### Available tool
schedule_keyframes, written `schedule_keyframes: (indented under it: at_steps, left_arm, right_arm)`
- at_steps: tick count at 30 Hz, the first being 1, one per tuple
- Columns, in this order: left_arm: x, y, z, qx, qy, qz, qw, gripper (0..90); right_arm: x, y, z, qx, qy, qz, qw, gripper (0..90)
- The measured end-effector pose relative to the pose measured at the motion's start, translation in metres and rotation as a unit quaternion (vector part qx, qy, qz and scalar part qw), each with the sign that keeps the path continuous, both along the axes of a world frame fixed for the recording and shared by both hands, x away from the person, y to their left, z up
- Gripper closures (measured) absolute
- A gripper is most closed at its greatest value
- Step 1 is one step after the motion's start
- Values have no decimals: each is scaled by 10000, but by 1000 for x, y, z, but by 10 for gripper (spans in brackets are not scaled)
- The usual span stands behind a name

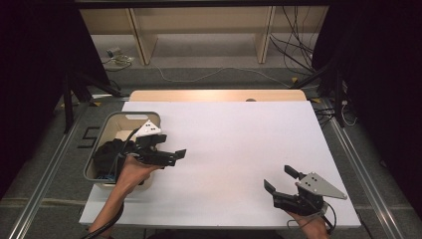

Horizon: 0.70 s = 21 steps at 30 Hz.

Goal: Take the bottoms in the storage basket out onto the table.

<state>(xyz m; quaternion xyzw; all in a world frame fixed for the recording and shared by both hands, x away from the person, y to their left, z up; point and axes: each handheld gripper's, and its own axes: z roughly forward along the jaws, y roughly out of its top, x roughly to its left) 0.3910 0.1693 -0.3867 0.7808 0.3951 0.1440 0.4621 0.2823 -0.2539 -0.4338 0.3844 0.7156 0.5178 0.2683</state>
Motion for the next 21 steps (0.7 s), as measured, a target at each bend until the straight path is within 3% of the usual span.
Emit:
schedule_keyframes:
  at_steps: [10, 21]
  left_arm:
    - [3, 12, 1, 159, -1, 146, 9998, 86]
    - [5, 20, 2, 148, 49, 245, 9996, 86]
  right_arm:
    - [0, 0, 0, 12, 8, 22, 10000, 187]
    - [0, -1, 0, 8, 13, 23, 10000, 187]
